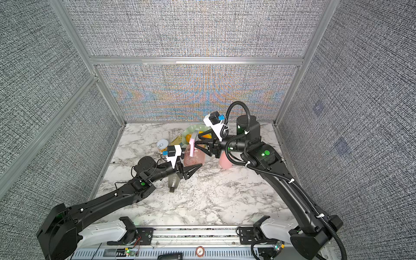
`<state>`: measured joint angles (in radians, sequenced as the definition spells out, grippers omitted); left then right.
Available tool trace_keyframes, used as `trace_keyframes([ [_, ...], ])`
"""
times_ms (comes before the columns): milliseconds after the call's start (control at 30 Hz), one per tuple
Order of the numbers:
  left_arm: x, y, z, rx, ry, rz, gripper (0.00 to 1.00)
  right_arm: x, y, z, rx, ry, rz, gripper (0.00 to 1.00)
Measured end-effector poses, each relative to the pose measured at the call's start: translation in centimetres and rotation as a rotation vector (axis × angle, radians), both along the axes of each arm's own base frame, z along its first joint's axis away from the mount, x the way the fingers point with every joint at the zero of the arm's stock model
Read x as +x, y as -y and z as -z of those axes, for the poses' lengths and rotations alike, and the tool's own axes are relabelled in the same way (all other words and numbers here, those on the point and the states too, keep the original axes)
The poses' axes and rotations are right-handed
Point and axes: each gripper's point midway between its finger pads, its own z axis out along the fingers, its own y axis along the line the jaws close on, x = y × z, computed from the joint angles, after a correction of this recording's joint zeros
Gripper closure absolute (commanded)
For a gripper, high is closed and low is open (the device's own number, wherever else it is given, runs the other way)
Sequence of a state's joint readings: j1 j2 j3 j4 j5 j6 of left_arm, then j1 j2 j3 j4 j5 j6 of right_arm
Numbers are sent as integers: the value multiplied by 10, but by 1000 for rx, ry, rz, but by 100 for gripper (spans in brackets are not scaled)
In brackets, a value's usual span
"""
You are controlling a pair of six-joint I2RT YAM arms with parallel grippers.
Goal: Attach spray nozzles to spray bottles
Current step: Screw the spray nozzle on the spray bottle.
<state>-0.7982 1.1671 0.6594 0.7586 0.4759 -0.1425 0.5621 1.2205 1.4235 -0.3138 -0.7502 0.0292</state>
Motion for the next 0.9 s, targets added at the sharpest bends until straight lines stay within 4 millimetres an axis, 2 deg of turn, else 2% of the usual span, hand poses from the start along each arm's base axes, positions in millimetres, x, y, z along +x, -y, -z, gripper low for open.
trace_keyframes([
  [600,5,-1,4,16,-12,-26,28,2,-3,6,28,-21,-3,76],
  [900,16,-3,9,43,-17,-89,28,15,-4,13,15,-36,118,87],
])
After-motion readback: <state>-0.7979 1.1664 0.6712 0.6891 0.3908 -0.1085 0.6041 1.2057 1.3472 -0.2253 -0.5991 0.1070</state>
